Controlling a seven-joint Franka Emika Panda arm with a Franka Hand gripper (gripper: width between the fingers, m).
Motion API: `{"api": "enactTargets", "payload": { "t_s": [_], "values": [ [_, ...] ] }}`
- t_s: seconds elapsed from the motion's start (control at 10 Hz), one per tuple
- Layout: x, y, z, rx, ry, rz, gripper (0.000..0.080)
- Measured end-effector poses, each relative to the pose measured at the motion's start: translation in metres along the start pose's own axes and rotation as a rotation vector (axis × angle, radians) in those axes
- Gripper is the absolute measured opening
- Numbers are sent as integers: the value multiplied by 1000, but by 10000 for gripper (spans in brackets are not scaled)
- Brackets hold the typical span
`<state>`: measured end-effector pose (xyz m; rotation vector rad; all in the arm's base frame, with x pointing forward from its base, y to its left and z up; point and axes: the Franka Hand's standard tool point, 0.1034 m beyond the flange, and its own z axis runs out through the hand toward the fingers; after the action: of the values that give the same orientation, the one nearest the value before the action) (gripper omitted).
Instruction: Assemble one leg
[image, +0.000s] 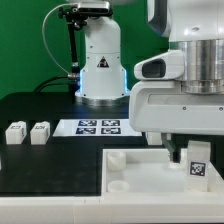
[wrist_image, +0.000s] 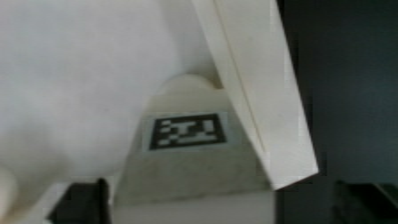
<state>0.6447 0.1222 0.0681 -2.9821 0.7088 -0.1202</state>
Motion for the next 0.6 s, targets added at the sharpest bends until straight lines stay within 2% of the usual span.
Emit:
{"api": "enactTargets", "payload": {
  "t_s": [0.1,0.2,0.3,0.5,0.6],
  "values": [
    [0,0,0,-2,1,-7,381],
    [1,3,1,-5,0,10,381],
    [1,7,1,-10,-3,163,300],
    [2,8,1,-13,-2,329,300],
    [1,10,1,-8,-22,530,300]
  ]
}}
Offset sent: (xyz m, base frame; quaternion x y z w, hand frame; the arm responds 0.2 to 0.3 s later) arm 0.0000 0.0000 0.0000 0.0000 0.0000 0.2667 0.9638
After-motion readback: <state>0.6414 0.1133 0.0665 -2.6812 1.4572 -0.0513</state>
